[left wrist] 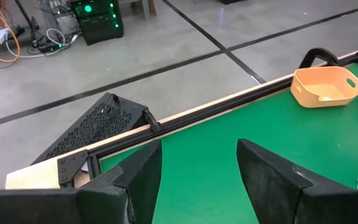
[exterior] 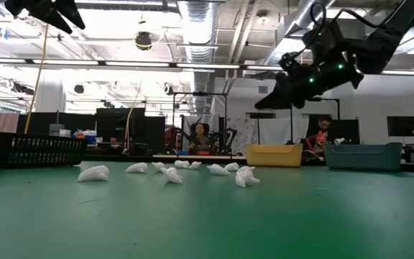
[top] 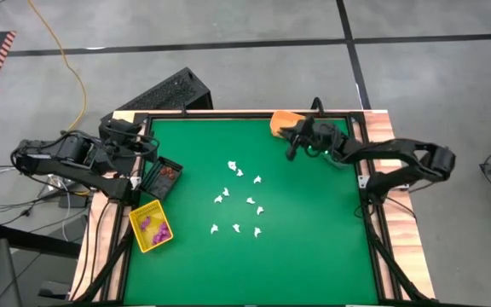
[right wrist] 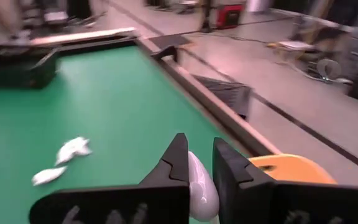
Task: Sort Halloween decoration
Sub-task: Put the white ghost toy into the light orange bin
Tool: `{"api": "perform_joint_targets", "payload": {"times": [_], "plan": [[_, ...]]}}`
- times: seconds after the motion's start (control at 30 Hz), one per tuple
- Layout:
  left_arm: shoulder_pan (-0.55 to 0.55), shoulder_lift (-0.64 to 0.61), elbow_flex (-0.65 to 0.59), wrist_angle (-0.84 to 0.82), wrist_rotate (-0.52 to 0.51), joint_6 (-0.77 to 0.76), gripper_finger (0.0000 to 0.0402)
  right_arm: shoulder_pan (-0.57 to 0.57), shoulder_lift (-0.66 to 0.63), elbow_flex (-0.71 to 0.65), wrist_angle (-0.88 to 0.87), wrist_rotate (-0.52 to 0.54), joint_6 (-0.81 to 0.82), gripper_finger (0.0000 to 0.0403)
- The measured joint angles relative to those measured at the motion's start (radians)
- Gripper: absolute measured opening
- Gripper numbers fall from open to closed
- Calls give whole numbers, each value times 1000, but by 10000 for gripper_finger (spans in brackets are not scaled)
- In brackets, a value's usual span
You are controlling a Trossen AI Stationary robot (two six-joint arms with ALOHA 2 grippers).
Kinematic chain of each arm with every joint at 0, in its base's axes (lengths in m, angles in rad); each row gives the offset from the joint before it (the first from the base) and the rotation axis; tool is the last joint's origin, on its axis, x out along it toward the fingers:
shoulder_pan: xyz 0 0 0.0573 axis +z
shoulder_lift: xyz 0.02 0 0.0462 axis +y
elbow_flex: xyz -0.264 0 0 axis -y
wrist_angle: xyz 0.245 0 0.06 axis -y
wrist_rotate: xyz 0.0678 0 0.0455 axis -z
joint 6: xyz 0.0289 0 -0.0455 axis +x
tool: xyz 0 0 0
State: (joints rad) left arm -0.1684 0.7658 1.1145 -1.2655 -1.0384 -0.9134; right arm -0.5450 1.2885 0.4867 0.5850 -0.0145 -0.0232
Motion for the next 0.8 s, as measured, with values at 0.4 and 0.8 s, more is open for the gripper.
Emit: {"api": "perform_joint_targets", "payload": {"times": [0.4,0.8], "plan": [[0,0,0,0,-17,0,199,-165,80,45,-103,25,90,37],[0,0,0,0,-17,0,199,-197,332,184,-137,23,129,37]]}}
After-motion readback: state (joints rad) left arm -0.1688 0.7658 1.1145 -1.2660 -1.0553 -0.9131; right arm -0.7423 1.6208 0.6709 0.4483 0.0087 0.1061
